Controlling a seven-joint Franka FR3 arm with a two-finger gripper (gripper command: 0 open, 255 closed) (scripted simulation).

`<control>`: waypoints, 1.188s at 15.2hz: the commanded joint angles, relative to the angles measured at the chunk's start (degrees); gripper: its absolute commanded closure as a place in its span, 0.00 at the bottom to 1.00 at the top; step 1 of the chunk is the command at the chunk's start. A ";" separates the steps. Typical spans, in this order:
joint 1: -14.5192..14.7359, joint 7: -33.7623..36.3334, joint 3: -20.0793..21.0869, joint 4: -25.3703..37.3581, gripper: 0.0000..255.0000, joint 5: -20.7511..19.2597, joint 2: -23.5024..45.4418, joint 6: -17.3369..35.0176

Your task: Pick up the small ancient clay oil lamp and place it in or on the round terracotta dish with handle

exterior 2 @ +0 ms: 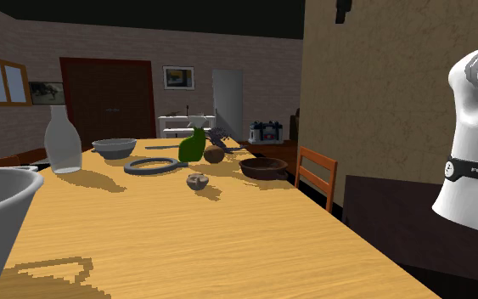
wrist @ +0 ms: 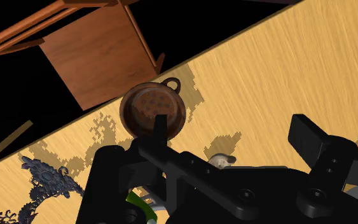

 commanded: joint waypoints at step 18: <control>-0.74 10.87 4.48 -3.07 0.00 2.57 27.14 29.42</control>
